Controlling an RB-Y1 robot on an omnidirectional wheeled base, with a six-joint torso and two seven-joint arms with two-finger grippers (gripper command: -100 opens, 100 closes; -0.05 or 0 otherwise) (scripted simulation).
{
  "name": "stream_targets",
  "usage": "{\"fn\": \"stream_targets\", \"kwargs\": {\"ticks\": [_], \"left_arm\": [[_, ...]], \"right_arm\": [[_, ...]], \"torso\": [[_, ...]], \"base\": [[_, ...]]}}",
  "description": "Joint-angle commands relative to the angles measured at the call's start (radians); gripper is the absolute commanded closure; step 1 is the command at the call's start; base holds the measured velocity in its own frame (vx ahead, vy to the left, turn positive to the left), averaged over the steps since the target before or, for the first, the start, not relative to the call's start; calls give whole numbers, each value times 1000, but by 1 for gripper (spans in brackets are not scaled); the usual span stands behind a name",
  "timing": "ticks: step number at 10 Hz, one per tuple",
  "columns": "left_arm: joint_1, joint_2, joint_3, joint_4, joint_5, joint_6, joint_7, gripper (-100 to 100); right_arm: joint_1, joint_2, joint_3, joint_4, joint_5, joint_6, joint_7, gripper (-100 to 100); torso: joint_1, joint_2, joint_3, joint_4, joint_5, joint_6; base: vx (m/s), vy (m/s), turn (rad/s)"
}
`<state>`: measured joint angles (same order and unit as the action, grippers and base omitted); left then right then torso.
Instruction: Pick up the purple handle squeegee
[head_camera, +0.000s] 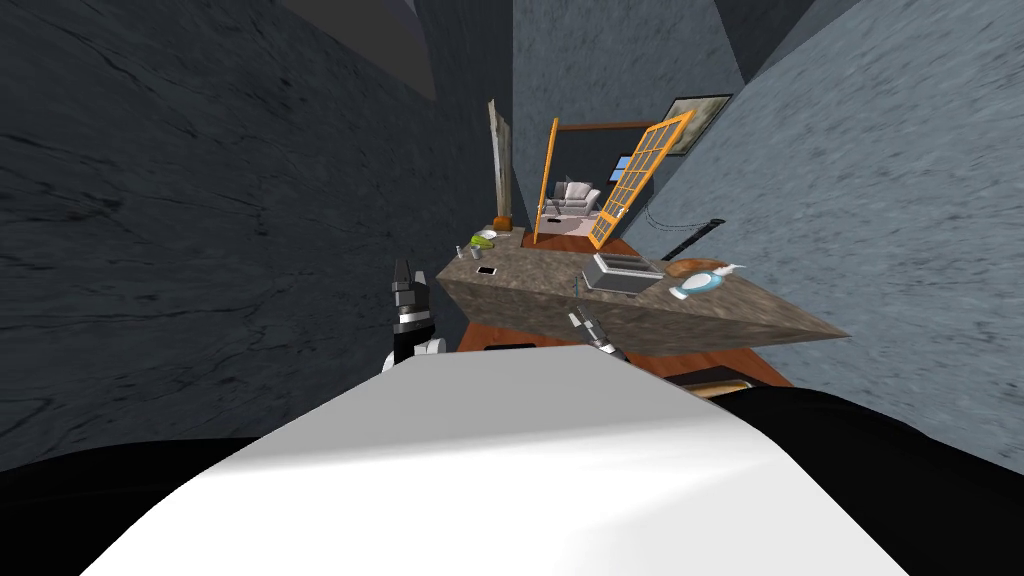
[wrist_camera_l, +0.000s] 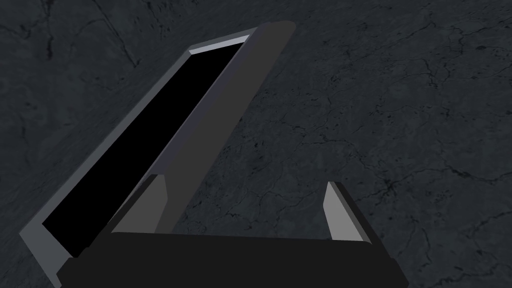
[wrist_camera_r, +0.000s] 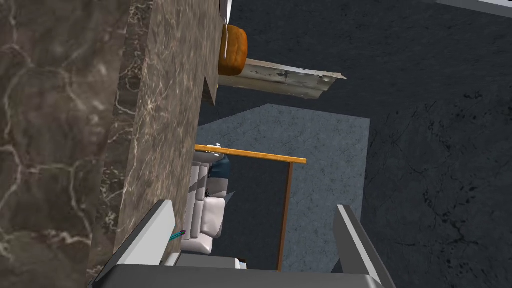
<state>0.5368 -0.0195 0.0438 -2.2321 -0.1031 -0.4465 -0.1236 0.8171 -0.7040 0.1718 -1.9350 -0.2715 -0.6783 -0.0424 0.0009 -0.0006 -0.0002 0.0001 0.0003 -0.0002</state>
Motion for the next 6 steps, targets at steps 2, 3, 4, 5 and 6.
{"fn": "stream_targets", "kwargs": {"ticks": [2, 3, 4, 5, 6], "left_arm": [[0, 0, 0, 0, 0, 0, 0, 0], [0, 0, 0, 0, 0, 0, 0, 0], [0, 0, 0, 0, 0, 0, 0, 0], [0, 0, 0, 0, 0, 0, 0, 0], [0, 0, 0, 0, 0, 0, 0, 0]], "right_arm": [[27, -59, -7, 32, 8, 15, -18, -100], [40, -83, -10, 43, 11, 22, -24, -100], [54, -111, -13, 54, 14, 30, -32, -100], [69, -140, -17, 66, 17, 38, -40, -100], [86, -164, -21, 79, 21, 46, -48, -100]], "torso": [[1, 0, 0, 0, 0, 0], [2, 0, 0, 0, 0, 0], [2, 0, 0, 0, 0, 0], [2, 0, 0, 0, 0, 0], [2, 0, 0, 0, 1, 0]], "base": [[11, 49, 74], [13, 53, 54], [10, 50, 69], [8, 55, 86], [18, 63, 80]]}}
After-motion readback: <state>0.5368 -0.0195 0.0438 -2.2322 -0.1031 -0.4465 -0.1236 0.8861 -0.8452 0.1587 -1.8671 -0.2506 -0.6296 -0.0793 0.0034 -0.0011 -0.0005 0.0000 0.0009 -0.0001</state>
